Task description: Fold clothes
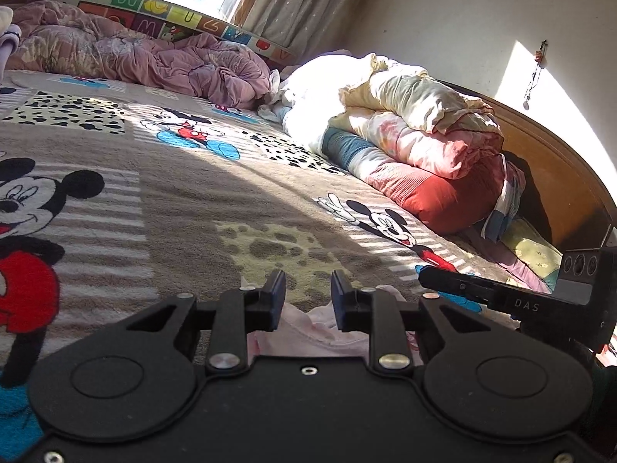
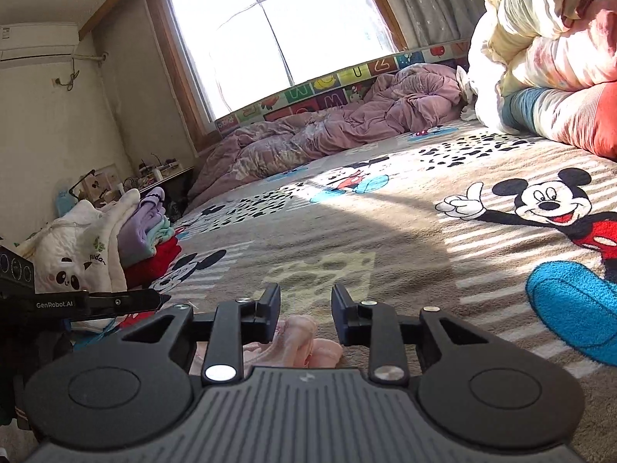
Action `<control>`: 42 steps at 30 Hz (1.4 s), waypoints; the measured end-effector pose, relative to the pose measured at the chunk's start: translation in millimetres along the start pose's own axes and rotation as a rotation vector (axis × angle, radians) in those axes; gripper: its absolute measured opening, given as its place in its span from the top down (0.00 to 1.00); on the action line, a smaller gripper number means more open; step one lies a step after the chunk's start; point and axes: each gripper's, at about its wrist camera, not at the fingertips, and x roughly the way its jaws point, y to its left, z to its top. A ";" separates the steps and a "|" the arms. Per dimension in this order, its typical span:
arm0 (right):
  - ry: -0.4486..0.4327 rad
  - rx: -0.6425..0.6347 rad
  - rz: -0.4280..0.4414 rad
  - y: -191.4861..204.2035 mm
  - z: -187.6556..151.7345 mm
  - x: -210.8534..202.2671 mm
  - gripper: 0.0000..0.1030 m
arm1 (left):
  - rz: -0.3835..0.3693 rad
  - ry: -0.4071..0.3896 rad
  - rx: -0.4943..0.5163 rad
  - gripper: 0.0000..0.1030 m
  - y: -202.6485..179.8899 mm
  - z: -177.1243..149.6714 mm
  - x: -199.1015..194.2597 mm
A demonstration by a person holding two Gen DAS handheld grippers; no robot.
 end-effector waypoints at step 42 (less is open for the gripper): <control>0.263 -0.375 -0.053 56.3 -29.1 25.1 0.71 | 0.035 0.197 0.194 0.74 -9.6 -16.5 25.9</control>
